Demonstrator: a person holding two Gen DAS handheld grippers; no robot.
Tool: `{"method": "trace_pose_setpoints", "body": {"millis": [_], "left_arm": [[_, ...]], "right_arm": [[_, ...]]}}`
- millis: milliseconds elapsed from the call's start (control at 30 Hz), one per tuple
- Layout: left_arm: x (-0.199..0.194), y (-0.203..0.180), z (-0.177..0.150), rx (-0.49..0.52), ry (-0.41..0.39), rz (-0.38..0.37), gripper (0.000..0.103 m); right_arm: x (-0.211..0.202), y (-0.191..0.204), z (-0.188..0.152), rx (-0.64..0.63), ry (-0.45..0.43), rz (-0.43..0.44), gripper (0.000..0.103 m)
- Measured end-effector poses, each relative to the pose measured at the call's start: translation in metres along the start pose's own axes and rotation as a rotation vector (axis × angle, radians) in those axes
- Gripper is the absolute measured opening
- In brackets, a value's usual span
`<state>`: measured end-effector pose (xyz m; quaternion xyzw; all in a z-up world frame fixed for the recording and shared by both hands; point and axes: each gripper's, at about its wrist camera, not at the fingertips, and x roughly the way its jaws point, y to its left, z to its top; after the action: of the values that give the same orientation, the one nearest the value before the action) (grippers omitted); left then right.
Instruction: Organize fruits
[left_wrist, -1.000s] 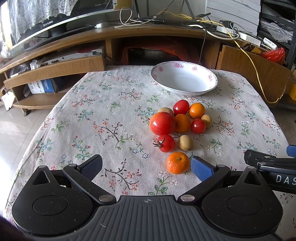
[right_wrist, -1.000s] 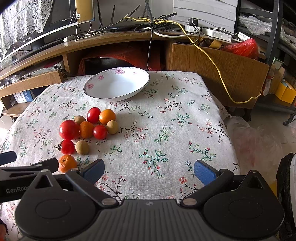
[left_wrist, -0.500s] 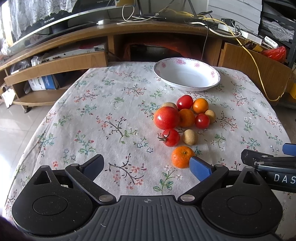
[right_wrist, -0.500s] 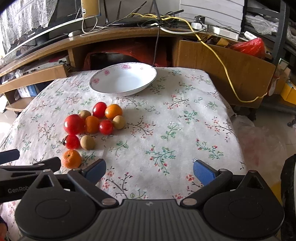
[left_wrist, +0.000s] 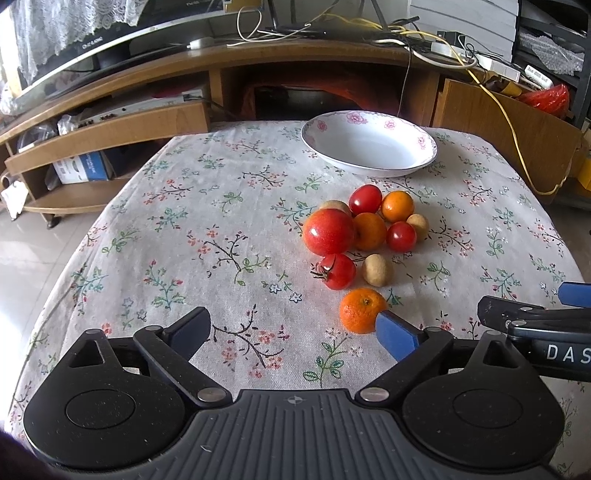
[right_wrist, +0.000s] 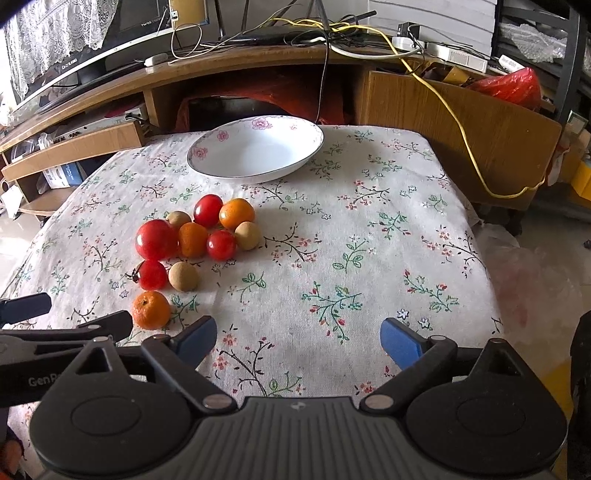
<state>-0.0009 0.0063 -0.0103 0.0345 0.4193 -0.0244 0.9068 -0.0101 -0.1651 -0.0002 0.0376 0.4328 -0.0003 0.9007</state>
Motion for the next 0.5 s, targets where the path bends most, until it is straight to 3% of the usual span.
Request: {"method": "trace_pose_setpoints", "body": {"millis": [500], "left_arm": [[0.0003,-0.0015,0.0007,0.006,0.003,0.001,0.098]], "right_arm": [[0.0010,-0.0009,0.0004,0.005,0.009,0.009,0.093]]}}
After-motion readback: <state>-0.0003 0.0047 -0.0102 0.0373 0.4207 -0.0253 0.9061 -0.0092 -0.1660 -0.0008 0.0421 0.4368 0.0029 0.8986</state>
